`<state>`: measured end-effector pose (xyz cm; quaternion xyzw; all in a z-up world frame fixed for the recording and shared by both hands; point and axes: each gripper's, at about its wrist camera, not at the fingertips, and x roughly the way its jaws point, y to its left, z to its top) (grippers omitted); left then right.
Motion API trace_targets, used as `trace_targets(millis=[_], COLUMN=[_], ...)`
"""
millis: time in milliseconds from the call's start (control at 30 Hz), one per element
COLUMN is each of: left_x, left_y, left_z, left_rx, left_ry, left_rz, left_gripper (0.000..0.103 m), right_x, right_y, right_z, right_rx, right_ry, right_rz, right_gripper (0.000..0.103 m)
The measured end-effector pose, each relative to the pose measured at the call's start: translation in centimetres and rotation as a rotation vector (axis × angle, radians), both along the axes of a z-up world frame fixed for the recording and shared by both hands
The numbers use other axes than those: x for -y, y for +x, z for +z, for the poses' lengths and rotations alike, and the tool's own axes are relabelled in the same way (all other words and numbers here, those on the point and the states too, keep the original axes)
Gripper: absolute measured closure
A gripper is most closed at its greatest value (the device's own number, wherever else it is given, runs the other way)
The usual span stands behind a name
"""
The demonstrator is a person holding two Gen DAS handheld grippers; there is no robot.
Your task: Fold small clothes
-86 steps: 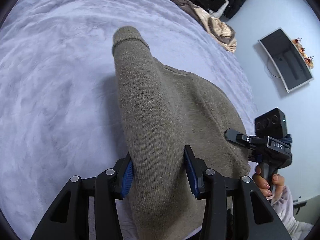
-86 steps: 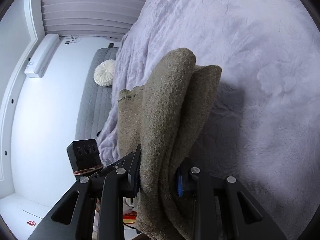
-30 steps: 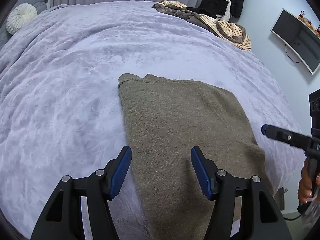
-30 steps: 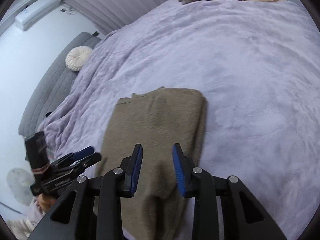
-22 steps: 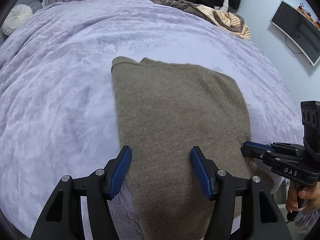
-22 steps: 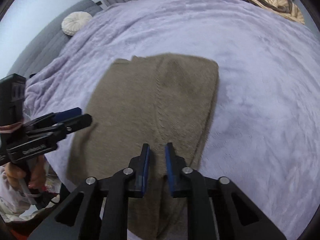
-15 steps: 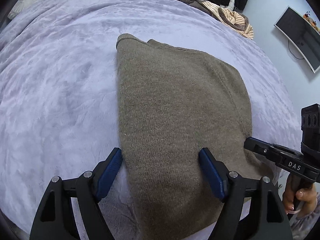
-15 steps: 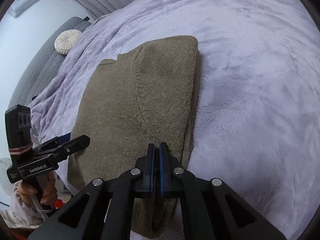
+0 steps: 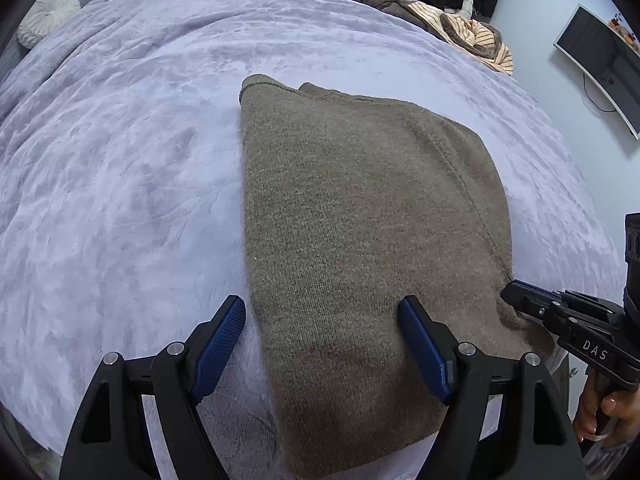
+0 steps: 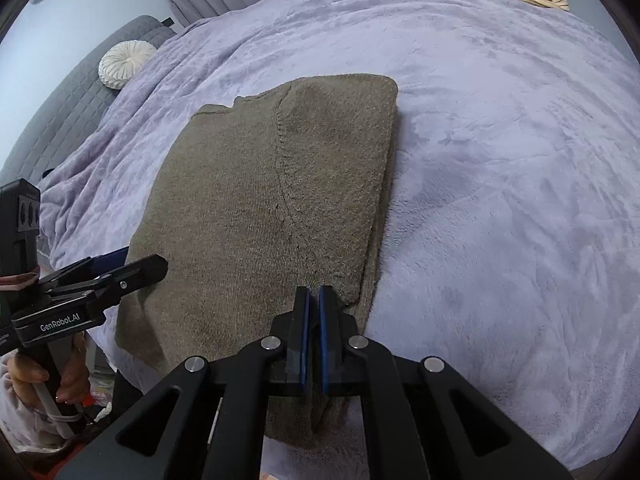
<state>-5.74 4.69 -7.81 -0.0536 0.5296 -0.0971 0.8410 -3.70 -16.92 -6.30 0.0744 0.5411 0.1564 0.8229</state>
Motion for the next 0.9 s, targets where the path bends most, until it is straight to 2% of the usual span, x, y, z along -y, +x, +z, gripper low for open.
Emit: trace_targets(millis=[67, 133, 200, 333, 467, 533, 667, 767, 800, 900], left_x=[0.0, 0.1, 0.1, -0.2, -0.5, -0.9, -1.2, -0.9, -0.7, 0.0], left_y=[-0.1, -0.2, -0.2, -0.1, -0.2, -0.1, 0.1, 0.5, 0.7, 0.9], left_z=[0.1, 0.1, 0.2, 0.3, 1.2, 1.8, 3.0, 3.7, 3.8, 4.2], left_rx=[0.001, 0.002, 0.004, -0.01, 0.022, 0.033, 0.052, 0.048, 0.045, 0.052], left_ry=[0.006, 0.011, 0.022, 0.039, 0.065, 0.054, 0.05, 0.07, 0.084, 0.134], left_rz=[0.0, -0.001, 0.007, 0.02, 0.056, 0.088, 0.13, 0.137, 0.136, 0.139], left_gripper=[0.024, 0.024, 0.017, 0.016, 0.015, 0.0, 0.0, 0.0, 0.0, 0.0], right_x=[-0.4, -0.6, -0.4, 1.0, 2.3, 2.7, 2.2, 1.3, 1.0, -0.4], right_y=[-0.4, -0.7, -0.8, -0.6, -0.1, 0.3, 1.0, 1.7, 1.8, 2.3], right_z=[0.2, 0.2, 0.1, 0.4, 1.3, 1.9, 3.2, 4.1, 4.4, 5.1], right_rx=[0.002, 0.005, -0.009, -0.035, -0.042, -0.038, -0.035, -0.031, -0.027, 0.0], right_ry=[-0.045, -0.092, -0.12, -0.08, -0.059, -0.047, -0.04, -0.053, -0.06, -0.104], right_rz=[0.012, 0.019, 0.013, -0.052, -0.117, -0.139, -0.152, -0.157, -0.156, -0.138], right_gripper=[0.096, 0.09, 0.089, 0.077, 0.074, 0.06, 0.047, 0.032, 0.023, 0.018])
